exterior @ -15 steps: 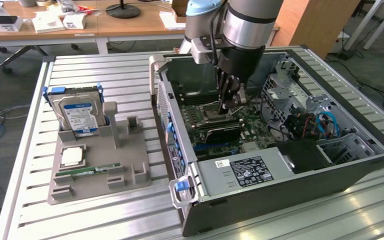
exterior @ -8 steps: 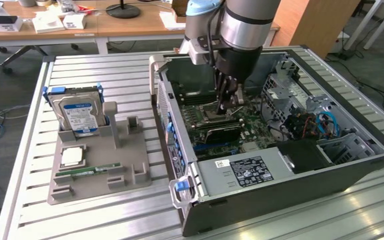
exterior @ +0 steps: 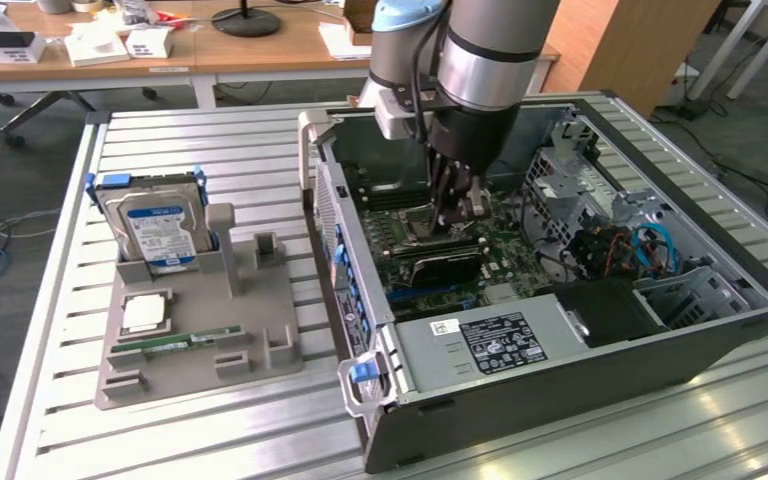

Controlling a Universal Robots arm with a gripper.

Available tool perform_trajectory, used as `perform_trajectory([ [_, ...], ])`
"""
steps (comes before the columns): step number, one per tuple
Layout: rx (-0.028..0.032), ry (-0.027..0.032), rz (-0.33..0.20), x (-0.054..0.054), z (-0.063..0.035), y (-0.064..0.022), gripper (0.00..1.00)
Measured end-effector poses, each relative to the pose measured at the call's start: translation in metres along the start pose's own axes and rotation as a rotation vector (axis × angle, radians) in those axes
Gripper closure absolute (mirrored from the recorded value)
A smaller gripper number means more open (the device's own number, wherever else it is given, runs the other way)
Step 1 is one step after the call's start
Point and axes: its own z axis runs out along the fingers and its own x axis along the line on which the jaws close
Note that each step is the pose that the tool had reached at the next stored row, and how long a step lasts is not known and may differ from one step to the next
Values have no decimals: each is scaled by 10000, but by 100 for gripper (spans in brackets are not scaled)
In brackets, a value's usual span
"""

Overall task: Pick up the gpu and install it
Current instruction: 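Press down on the gpu until it lock into place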

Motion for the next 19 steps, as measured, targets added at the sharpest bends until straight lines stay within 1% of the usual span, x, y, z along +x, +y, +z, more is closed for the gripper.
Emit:
perform_trajectory([
  [7,1,-3,0,3,114,1,89],
  [13,0,-1,1,4,126,1,89],
  [19,0,-1,-2,-1,183,16,89],
])
